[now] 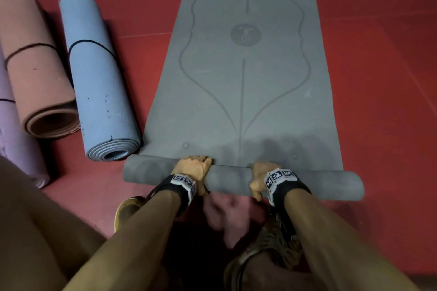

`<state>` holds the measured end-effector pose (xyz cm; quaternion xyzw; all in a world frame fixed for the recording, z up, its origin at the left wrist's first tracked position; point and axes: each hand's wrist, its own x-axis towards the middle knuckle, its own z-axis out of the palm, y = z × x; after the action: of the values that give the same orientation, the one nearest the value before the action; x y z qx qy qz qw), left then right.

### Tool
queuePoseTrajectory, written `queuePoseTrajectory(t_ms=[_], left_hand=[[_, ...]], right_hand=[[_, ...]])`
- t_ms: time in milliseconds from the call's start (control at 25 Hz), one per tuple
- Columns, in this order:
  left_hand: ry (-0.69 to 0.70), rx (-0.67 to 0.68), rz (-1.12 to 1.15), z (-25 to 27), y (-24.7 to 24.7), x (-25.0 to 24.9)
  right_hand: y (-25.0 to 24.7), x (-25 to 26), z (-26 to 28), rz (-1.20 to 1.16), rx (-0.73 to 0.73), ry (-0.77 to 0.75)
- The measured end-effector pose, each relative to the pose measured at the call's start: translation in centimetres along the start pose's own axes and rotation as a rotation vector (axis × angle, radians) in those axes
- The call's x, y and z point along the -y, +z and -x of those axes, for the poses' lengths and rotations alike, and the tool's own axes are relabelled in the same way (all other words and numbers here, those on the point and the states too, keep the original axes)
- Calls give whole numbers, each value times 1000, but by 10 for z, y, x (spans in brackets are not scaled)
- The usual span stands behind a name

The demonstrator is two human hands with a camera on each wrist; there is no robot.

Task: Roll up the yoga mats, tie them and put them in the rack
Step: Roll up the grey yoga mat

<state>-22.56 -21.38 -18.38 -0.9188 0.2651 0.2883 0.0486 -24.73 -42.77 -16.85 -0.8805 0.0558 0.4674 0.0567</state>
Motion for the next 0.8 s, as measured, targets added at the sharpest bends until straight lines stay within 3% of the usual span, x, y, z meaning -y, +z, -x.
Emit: queuePoseTrajectory(t_ms=[200, 320, 480, 640, 800], left_hand=[[-51, 221, 174, -21, -16, 10], [-40, 269, 207, -25, -17, 11], [-42, 159, 146, -13, -9, 10], [-9, -58, -64, 4, 8, 0], [-75, 82, -58, -5, -5, -6]], right_hand=[[25, 2, 18, 130, -252, -43], [30, 2, 20, 138, -303, -60], [9, 3, 12, 80, -205, -86], [-19, 9, 5, 15, 68, -46], [-16, 9, 1, -26, 106, -51]])
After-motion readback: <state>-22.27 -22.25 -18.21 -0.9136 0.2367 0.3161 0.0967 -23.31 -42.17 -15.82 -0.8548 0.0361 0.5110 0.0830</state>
